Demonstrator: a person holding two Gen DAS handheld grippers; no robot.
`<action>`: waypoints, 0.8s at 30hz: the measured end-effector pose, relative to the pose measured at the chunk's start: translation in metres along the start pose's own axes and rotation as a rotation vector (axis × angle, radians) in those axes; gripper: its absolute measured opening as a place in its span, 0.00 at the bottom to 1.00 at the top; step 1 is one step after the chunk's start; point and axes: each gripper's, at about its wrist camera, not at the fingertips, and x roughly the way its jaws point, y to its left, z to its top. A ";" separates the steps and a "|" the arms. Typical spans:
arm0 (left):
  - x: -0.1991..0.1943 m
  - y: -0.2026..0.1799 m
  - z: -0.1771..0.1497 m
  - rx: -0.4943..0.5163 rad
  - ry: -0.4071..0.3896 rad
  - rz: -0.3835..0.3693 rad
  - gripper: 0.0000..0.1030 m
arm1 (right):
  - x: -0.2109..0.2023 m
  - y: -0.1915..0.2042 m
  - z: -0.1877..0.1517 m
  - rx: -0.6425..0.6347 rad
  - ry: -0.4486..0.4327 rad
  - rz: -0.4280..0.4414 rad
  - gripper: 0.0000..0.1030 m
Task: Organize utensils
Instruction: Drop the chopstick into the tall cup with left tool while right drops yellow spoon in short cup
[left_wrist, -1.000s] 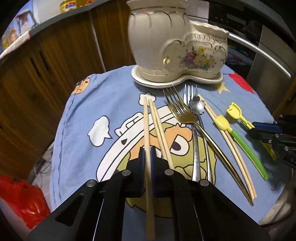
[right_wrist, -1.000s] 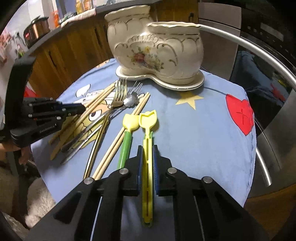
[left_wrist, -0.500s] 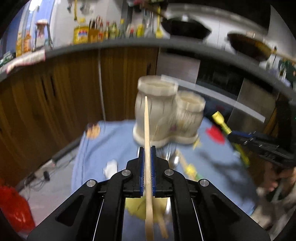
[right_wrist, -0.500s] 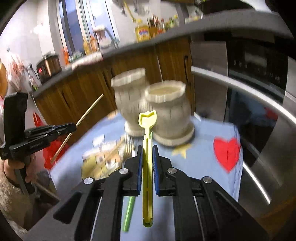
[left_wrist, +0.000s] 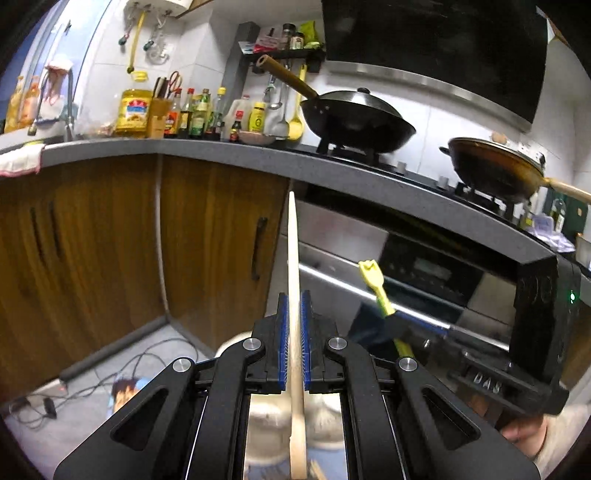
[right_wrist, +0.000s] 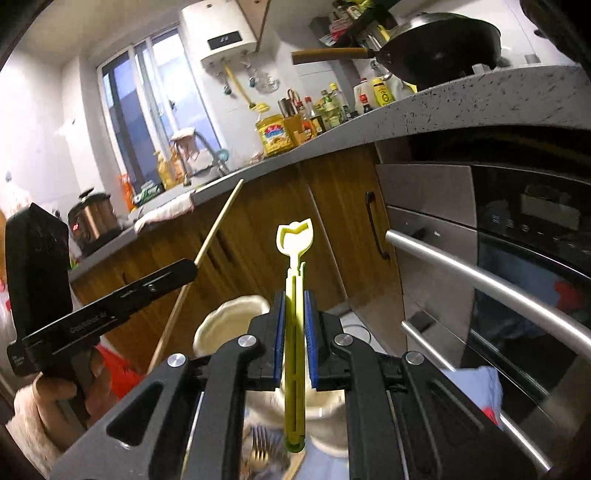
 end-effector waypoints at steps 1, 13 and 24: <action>0.007 0.000 0.002 0.004 -0.008 0.012 0.07 | 0.007 -0.004 0.000 0.013 -0.005 -0.005 0.10; 0.045 0.012 -0.009 0.016 -0.064 0.085 0.07 | 0.042 -0.020 -0.016 0.073 -0.035 -0.026 0.10; 0.014 0.013 -0.042 0.060 -0.025 0.073 0.07 | 0.027 -0.004 -0.045 -0.060 0.003 -0.054 0.10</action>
